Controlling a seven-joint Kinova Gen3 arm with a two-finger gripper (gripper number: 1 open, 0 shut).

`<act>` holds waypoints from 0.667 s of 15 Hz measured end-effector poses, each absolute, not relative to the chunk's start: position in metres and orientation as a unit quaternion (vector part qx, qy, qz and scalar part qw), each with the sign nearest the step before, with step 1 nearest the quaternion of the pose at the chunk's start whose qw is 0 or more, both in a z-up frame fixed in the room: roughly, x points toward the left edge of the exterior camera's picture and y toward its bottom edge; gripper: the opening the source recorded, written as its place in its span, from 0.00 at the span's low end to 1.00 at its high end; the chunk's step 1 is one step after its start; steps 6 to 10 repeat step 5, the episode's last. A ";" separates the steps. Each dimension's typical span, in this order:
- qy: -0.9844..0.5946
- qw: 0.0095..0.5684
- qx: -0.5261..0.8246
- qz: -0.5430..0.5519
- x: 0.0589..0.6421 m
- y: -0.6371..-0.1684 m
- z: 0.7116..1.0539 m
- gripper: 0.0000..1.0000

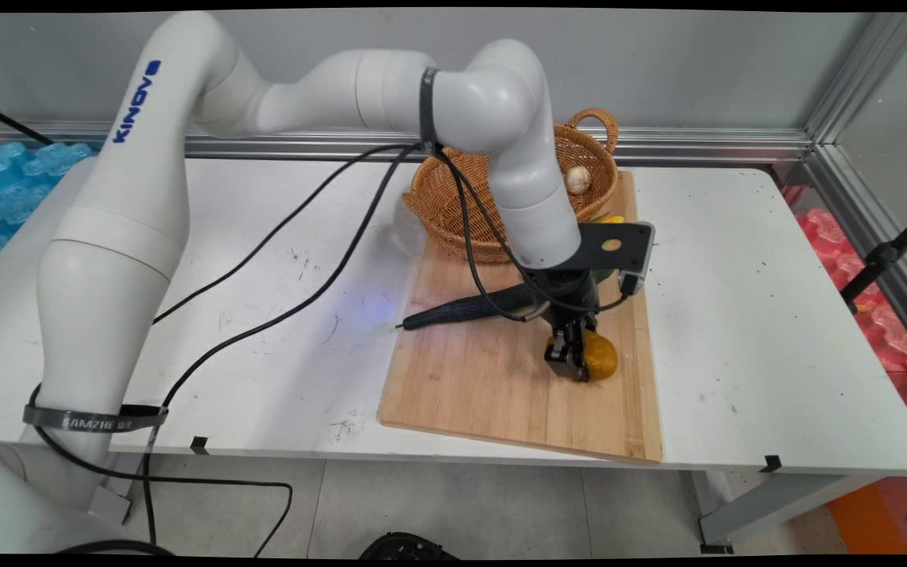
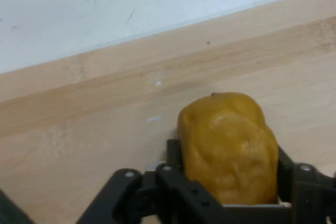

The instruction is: Place the picked object on the cutting board

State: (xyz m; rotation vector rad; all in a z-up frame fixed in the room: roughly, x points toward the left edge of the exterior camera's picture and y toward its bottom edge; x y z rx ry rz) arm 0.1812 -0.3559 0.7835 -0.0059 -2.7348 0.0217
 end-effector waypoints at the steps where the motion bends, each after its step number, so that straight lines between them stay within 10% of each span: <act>1: -0.979 0.202 -0.004 0.008 0.180 -0.357 0.781 0.00; 2: -0.979 0.204 -0.008 0.008 0.178 -0.358 0.777 1.00; 10: -0.978 0.209 -0.015 0.010 0.176 -0.361 0.774 1.00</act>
